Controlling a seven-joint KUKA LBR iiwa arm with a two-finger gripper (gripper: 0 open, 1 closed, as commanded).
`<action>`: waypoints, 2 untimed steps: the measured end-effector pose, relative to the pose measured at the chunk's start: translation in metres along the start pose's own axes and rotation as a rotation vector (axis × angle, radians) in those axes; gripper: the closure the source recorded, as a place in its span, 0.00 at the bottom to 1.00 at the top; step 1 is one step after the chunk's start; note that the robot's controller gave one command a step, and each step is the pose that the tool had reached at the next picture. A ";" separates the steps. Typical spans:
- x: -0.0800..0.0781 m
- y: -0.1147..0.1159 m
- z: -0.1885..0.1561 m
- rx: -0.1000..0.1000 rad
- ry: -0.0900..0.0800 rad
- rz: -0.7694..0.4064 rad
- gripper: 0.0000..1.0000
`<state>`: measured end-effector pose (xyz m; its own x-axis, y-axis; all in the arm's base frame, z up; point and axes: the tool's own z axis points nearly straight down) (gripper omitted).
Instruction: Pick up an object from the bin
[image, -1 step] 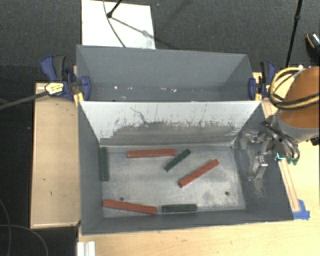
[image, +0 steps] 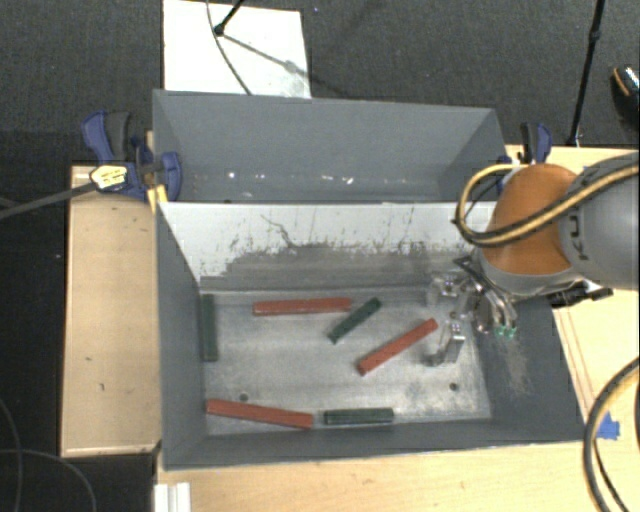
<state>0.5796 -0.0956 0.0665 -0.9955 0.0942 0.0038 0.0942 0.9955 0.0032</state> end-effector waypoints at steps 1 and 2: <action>-0.002 0.032 -0.004 0.001 -0.004 0.017 0.00; -0.002 0.029 -0.004 0.003 -0.004 0.014 1.00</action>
Offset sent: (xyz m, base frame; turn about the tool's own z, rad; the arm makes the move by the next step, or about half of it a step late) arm 0.0041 0.0289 0.0035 0.0203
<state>0.5841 -0.0668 0.0706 -0.9941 0.1084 0.0001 0.1084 0.9941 0.0000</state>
